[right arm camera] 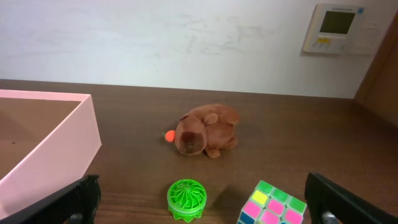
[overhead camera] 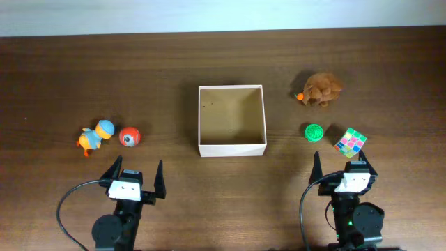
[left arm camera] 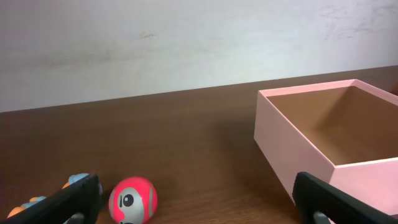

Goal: Pack container

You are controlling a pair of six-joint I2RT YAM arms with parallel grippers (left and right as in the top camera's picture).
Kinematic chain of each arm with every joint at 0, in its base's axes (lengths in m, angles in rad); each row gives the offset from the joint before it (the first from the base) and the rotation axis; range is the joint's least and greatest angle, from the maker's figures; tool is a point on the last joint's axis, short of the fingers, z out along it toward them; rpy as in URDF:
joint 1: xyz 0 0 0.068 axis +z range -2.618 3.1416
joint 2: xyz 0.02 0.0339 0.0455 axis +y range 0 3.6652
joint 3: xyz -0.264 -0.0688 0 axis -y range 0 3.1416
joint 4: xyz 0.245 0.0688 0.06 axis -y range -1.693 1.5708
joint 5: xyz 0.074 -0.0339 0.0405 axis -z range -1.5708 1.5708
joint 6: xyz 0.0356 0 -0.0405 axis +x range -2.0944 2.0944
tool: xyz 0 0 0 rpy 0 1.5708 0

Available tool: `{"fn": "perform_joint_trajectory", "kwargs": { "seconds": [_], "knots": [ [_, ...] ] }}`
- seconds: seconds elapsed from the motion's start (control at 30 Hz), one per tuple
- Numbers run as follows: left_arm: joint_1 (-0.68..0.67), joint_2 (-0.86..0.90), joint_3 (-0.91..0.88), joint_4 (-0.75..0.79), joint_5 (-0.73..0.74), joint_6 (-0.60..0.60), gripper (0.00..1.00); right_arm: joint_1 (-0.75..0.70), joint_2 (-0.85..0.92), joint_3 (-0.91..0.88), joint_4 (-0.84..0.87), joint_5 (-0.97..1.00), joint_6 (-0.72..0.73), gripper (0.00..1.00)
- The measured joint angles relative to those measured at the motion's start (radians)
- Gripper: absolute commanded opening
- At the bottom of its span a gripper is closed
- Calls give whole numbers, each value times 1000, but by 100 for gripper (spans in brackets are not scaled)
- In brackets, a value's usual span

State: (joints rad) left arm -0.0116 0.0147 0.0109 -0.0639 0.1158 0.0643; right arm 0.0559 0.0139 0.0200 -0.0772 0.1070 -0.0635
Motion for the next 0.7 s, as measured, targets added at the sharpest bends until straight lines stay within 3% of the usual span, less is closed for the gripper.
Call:
{"fn": "perform_joint_trajectory", "kwargs": {
  "seconds": [0.7],
  "knots": [
    [0, 0, 0, 0, 0, 0, 99, 0, 0, -2, 23, -46, -1, 99]
  ]
}}
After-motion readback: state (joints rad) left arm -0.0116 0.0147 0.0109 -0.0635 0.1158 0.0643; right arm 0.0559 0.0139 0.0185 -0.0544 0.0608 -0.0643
